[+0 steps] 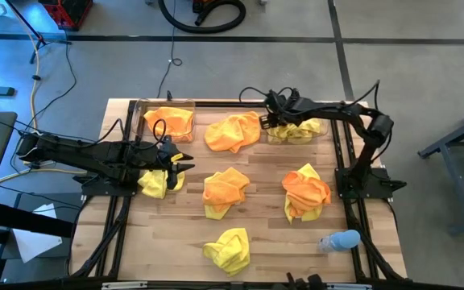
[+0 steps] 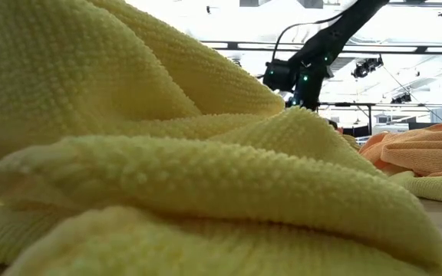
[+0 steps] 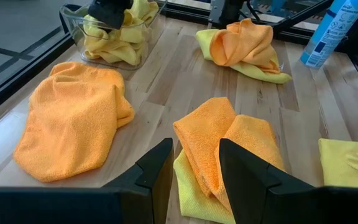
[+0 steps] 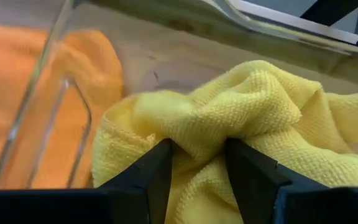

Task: Sort microfiber towel by color & place in baskets
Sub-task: Put the bottom left yellow microfiber cloth into the right transparent bin, then put the top orange microfiber cloth into the left transparent bin

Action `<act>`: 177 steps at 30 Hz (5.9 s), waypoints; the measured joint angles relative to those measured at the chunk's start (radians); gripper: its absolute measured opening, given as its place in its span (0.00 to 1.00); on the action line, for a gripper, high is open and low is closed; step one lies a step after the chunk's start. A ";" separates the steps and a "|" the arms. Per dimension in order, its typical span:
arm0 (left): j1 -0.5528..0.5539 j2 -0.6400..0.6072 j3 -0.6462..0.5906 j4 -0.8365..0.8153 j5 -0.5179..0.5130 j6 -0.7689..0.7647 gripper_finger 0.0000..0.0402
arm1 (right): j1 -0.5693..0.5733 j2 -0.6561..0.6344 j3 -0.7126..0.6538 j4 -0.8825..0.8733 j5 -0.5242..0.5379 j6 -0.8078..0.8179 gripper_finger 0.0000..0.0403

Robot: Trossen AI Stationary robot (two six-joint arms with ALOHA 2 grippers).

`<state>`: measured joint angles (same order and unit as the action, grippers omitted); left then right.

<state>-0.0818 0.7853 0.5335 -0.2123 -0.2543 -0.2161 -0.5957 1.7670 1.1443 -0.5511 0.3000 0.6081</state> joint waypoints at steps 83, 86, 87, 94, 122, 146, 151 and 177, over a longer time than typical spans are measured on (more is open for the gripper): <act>0.411 1.366 0.938 -0.268 -0.002 0.087 0.03 | 0.818 -0.572 -0.643 0.414 0.187 -0.040 0.36; 0.397 1.295 0.928 -0.341 -0.017 0.089 0.01 | 0.818 -0.572 -0.643 0.415 0.190 -0.056 0.36; 0.390 1.258 0.928 -0.353 -0.032 0.090 0.01 | 0.818 -0.572 -0.643 0.416 0.189 -0.067 0.36; 0.348 0.964 0.932 -0.493 -0.123 0.097 0.00 | 0.818 -0.572 -0.643 0.421 0.205 -0.095 0.36; 0.522 0.486 0.835 -1.117 -0.305 0.373 0.00 | 0.818 -0.572 -0.642 0.421 0.219 -0.093 0.36; 0.878 0.513 0.442 -0.593 -0.091 0.223 0.00 | 0.818 -0.572 -0.642 0.422 0.220 -0.090 0.36; 0.923 0.552 0.442 -0.597 -0.040 0.059 0.00 | 0.818 -0.572 -0.642 0.422 0.223 -0.091 0.36; 0.930 0.569 0.527 -0.737 -0.015 -0.231 0.34 | 0.818 -0.572 -0.642 0.421 0.224 -0.085 0.36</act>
<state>0.8482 1.3544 1.0605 -0.9496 -0.2693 -0.4466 0.2223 1.1954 0.5026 -0.1297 0.5242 0.5230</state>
